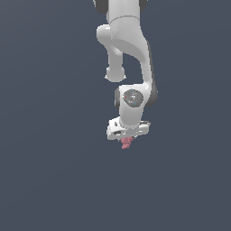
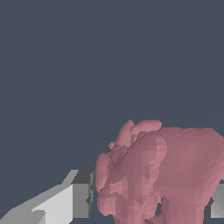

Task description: Pick up the object and move it to a goal position.

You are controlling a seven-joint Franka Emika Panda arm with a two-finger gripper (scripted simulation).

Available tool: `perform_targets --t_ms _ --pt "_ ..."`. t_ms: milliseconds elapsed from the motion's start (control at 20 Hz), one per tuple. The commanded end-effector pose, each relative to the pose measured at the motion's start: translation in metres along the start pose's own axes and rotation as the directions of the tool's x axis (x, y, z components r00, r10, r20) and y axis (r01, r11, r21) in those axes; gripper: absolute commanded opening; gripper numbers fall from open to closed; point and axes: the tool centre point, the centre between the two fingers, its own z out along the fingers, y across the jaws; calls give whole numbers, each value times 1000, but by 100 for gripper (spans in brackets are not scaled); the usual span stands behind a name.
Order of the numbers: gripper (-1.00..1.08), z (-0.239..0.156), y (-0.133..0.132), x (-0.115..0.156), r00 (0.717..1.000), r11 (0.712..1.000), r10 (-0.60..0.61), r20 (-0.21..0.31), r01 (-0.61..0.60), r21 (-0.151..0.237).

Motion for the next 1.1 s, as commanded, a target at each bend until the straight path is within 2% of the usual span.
perform_targets --t_ms 0,450,1050 --pt "-100 0 0 0 1000 1000 0 0 0 0" --pt "-100 -23 6 15 1000 1000 0 0 0 0" --pt "-100 -91 27 64 1000 1000 0 0 0 0"
